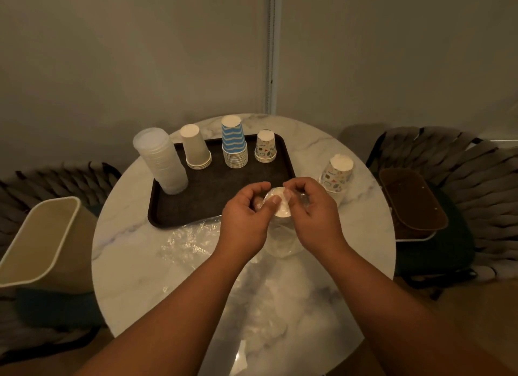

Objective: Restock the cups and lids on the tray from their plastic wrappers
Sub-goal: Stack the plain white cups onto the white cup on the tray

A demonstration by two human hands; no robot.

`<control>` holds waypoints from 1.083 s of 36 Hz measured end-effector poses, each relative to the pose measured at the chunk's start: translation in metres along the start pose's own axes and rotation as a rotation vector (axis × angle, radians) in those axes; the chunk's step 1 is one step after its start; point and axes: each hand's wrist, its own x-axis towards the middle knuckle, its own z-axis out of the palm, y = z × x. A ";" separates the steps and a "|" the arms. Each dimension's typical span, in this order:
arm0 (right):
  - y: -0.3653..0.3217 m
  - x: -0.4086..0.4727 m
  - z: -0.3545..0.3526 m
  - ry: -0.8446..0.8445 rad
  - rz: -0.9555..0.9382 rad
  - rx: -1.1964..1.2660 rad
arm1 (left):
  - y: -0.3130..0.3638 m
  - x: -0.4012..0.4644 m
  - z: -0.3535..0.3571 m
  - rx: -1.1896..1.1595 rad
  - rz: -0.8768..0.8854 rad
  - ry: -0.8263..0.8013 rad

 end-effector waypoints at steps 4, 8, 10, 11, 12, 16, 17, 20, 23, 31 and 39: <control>0.000 0.000 0.000 0.018 0.016 -0.041 | 0.006 0.005 0.000 0.152 0.019 0.008; -0.005 0.001 -0.002 0.016 -0.025 -0.117 | 0.015 0.007 0.001 0.297 0.092 0.007; -0.009 0.004 -0.004 0.014 -0.064 -0.175 | 0.018 0.005 0.002 0.337 0.133 0.007; -0.011 0.006 -0.004 0.012 -0.081 -0.201 | 0.019 0.005 0.001 0.353 0.152 0.012; -0.012 0.008 -0.005 0.006 -0.092 -0.226 | 0.019 0.005 0.001 0.368 0.165 0.016; -0.018 0.014 -0.008 -0.012 -0.087 -0.275 | 0.023 0.007 -0.002 0.339 0.154 -0.002; -0.019 0.015 -0.009 -0.012 -0.076 -0.272 | 0.024 0.008 -0.004 0.310 0.154 -0.031; -0.022 0.018 -0.012 -0.003 -0.011 -0.222 | 0.026 0.008 -0.015 0.319 0.184 -0.235; -0.026 0.023 -0.014 0.017 0.062 -0.120 | 0.027 0.011 -0.017 0.622 0.250 -0.390; -0.042 0.023 -0.014 -0.050 0.114 0.267 | 0.028 0.014 -0.009 0.937 0.373 -0.255; -0.005 0.014 -0.032 -0.212 -0.051 0.198 | 0.031 0.018 -0.008 0.816 0.481 -0.240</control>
